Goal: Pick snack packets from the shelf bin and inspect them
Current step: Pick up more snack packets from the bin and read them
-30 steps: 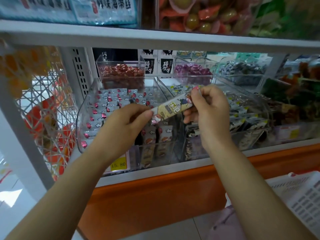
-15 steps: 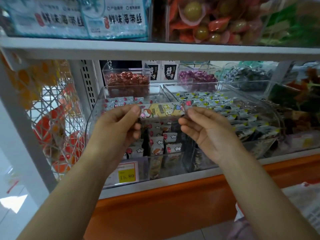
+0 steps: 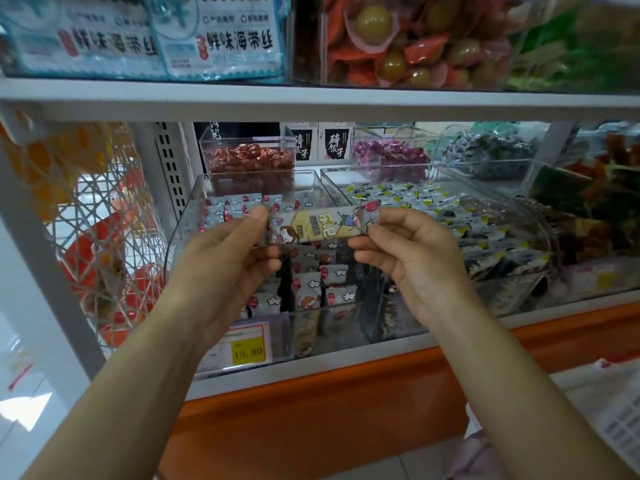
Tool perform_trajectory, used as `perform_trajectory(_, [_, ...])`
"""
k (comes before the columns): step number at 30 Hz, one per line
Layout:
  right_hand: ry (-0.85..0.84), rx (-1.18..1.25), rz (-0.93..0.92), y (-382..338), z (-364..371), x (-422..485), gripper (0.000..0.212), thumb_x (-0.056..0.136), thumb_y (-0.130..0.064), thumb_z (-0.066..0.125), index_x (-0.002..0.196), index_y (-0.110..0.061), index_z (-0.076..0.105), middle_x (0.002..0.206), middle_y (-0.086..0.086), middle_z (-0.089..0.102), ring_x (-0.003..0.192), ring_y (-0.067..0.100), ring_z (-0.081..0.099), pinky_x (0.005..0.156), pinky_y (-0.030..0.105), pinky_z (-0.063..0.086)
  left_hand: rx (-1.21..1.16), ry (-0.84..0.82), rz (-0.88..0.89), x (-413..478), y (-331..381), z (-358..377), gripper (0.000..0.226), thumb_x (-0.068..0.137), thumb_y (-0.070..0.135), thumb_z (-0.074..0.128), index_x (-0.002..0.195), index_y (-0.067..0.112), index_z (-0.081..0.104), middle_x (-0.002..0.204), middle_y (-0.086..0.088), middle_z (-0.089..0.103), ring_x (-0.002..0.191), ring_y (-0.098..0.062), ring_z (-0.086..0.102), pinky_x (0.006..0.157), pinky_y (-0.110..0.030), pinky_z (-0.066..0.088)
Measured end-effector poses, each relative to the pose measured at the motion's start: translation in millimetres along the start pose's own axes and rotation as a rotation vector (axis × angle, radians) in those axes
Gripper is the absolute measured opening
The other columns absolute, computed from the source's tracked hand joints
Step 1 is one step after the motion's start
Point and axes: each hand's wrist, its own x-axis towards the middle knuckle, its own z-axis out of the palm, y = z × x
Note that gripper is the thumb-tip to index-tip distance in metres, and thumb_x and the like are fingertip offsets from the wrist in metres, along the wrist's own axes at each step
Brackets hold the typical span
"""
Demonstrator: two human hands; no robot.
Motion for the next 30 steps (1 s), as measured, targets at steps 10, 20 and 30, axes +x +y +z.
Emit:
perform_trajectory(10, [-0.015,-0.299,-0.156,7,3,-1,0.006,0.086,-0.007,0.064,0.085,-0.012,0.061,0.083,0.002,0.066,0.077,0.016,0.07,0.065,0.026,0.057,0.195,-0.155,0.108,-5,0,1,0.032,0.072,0.019,0.062,0.104,0.019,0.067,0.096,0.001,0.072,0.093,-0.014,0.069,0.074,-0.018,0.054])
perform_trajectory(20, [0.005,-0.418,-0.247,1,6,-4,0.015,0.082,-0.016,0.069,0.076,-0.028,0.072,0.077,-0.006,0.07,0.082,0.019,0.068,0.078,0.047,0.057,0.471,-0.125,0.203,-10,3,2,0.027,0.074,0.026,0.065,0.099,0.036,0.068,0.096,0.014,0.071,0.088,-0.006,0.068,0.076,-0.018,0.054])
perform_trajectory(30, [0.056,-0.578,-0.342,4,7,-4,0.022,0.086,-0.018,0.065,0.065,-0.012,0.062,0.064,0.008,0.058,0.065,0.026,0.057,0.063,0.044,0.053,0.529,-0.109,0.195,-12,2,13,0.003,0.081,0.012,0.066,0.082,0.015,0.066,0.083,0.0,0.068,0.07,-0.007,0.066,0.06,-0.015,0.052])
